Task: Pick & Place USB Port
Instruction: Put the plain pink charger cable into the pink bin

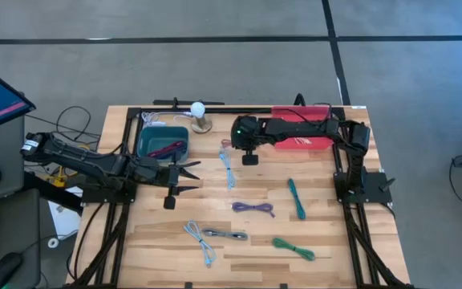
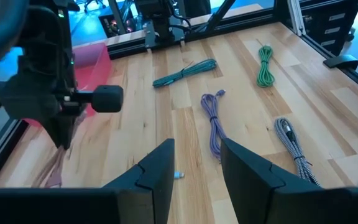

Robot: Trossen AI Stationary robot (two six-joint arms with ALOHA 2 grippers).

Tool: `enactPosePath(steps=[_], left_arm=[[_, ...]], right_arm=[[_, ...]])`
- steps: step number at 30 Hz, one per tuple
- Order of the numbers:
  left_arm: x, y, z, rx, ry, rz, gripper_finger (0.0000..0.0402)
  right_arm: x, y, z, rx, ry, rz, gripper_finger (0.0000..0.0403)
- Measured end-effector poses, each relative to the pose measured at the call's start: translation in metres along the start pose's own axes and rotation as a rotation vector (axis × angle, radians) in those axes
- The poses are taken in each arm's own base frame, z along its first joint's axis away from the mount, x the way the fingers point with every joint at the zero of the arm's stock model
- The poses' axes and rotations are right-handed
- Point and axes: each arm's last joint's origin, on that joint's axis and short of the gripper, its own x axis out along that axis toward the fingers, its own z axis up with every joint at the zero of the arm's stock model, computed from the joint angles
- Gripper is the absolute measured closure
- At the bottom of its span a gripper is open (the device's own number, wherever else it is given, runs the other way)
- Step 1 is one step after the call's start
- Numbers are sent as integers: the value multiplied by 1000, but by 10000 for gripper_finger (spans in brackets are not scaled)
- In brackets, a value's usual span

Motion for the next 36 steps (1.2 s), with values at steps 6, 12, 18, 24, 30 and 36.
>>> enactPosePath(steps=[6,12,18,24,30,36], left_arm=[[0,0,0,1,3,0,271],[0,0,-1,2,9,-1,271],[0,0,-1,2,10,-1,271],[0,0,-1,2,10,-1,271],[0,0,-1,2,10,-1,271],[0,0,-1,2,10,-1,271]], right_arm=[[-30,-9,-7,40,-40,-36,402],[-73,-24,-29,125,-94,-117,402],[-102,-27,-66,209,-98,-193,403],[-112,-25,-108,302,-72,-243,403],[-107,-27,-146,389,-28,-285,403],[-93,-27,-174,447,50,-291,403]])
